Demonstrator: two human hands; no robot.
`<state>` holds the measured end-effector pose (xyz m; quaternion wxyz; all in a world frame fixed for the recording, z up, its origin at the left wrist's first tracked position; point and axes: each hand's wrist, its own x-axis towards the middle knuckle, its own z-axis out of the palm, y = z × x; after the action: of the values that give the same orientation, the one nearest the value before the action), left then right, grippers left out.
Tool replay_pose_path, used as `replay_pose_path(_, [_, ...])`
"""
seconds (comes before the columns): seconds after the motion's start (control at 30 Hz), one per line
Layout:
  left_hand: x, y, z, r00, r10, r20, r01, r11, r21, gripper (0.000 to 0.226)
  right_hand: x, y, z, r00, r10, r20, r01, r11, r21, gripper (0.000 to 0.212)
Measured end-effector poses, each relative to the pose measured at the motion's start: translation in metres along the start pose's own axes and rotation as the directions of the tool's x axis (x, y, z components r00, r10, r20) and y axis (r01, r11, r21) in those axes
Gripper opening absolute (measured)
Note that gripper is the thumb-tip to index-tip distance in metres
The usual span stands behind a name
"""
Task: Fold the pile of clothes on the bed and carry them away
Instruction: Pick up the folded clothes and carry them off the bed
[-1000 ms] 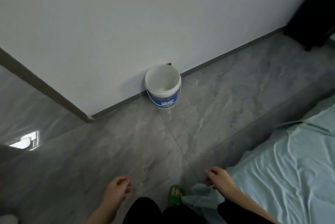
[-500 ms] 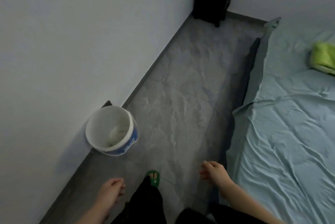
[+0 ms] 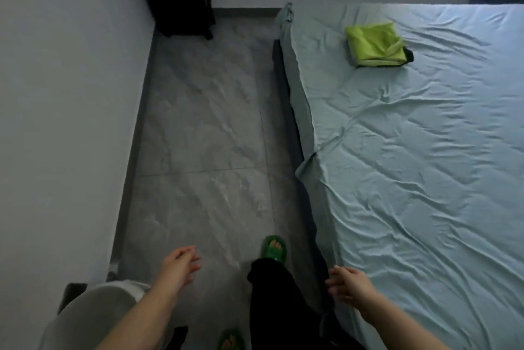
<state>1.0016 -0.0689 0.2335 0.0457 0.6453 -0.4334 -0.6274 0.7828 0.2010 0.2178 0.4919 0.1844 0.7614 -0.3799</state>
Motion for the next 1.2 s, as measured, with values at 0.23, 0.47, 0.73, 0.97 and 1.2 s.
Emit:
replay_pose_path(0.23, [0.057, 0.083, 0.043, 0.997, -0.069, -0.033, 0.07, 0.997, 0.034, 0.013, 0.062, -0.152, 0.021, 0.996, -0.082, 0.027, 0.081, 0.995, 0.051, 0.019])
replay_pose_path(0.47, [0.129, 0.17, 0.062, 0.995, -0.067, -0.068, 0.073, 0.993, 0.088, 0.01, 0.116, -0.314, 0.05, 0.975, -0.215, 0.06, 0.207, 0.972, 0.114, 0.023])
replay_pose_path(0.73, [0.251, 0.306, 0.094, 0.999, -0.046, 0.006, 0.043, 0.976, 0.214, 0.014, 0.168, -0.43, 0.081, 0.981, -0.195, -0.017, 0.194, 0.959, 0.206, 0.024])
replay_pose_path(0.97, [0.334, 0.464, 0.158, 0.971, 0.04, 0.237, -0.132, 0.912, 0.388, 0.012, 0.187, -0.457, 0.073, 0.982, 0.002, -0.19, 0.066, 0.935, 0.348, 0.024])
replay_pose_path(1.2, [0.386, 0.57, 0.238, 0.95, 0.068, 0.306, -0.192, 0.898, 0.397, 0.014, 0.194, -0.475, 0.05, 0.959, 0.162, -0.234, -0.032, 0.878, 0.477, 0.021])
